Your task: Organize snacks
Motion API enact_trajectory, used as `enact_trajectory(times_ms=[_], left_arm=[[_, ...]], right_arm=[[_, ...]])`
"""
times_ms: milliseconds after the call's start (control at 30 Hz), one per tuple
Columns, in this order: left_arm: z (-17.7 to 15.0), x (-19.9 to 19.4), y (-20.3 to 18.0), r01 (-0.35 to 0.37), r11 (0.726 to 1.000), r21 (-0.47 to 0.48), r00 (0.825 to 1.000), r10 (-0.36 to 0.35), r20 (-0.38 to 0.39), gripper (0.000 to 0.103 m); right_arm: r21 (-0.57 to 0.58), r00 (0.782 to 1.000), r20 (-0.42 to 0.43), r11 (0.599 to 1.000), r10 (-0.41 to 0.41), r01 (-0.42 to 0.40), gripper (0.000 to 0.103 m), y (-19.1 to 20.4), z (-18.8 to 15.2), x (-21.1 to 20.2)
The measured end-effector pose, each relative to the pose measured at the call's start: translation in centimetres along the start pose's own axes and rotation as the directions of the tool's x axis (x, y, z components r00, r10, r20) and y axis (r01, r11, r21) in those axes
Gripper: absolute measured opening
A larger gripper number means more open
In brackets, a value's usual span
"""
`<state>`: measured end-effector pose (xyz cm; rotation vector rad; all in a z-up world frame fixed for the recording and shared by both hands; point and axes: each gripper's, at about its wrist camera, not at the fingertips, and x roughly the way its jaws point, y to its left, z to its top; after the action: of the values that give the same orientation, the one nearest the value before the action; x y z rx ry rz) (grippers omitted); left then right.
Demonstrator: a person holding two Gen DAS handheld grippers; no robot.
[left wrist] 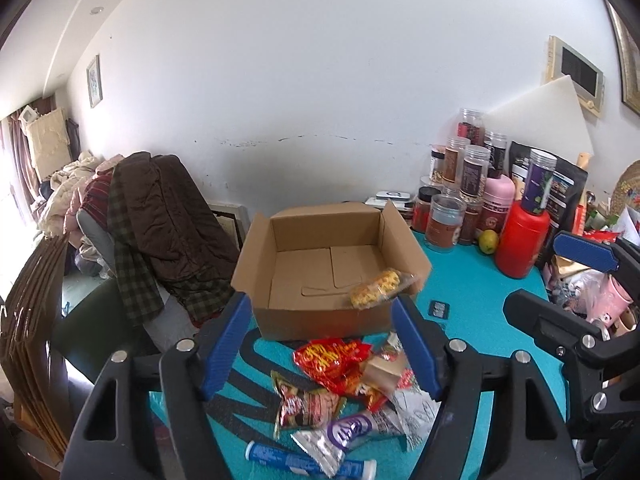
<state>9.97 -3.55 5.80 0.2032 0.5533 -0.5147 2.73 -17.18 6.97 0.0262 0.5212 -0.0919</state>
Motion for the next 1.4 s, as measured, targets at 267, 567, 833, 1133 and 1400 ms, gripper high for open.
enact_trajectory(times_ms=[267, 567, 833, 1133, 1400], left_arm=[[-3.0, -1.6, -0.7, 0.049, 0.999, -0.020, 0.998, -0.049, -0.036, 0.073], [-6.9, -2.4, -1.6, 0.107, 0.994, -0.035, 0.992, -0.109, -0.070, 0.073], [-9.9, -2.4, -1.7, 0.118, 0.990, -0.077, 0.985, -0.126, -0.114, 0.073], [-13.0, -1.4, -2.3, 0.143, 0.984, -0.106, 0.970, -0.161, -0.183, 0.073], [-15.4, 0.5, -1.7, 0.136, 0.979, -0.154, 0.953, -0.172, -0.250, 0.073]], right_arm=[[0.034, 0.999, -0.016, 0.999, -0.035, 0.036, 0.091, 0.3, -3.2, -2.0], [0.079, 0.995, -0.081, 0.995, -0.056, 0.063, 0.091, 0.8, -7.6, -2.5], [0.120, 0.989, -0.138, 0.990, -0.052, 0.069, 0.091, 1.0, -11.4, -2.4], [0.175, 0.973, -0.226, 0.981, -0.047, 0.088, 0.086, 0.4, -15.2, -1.4], [0.205, 0.939, -0.345, 0.975, -0.011, 0.087, 0.078, 0.1, -19.0, 0.5]])
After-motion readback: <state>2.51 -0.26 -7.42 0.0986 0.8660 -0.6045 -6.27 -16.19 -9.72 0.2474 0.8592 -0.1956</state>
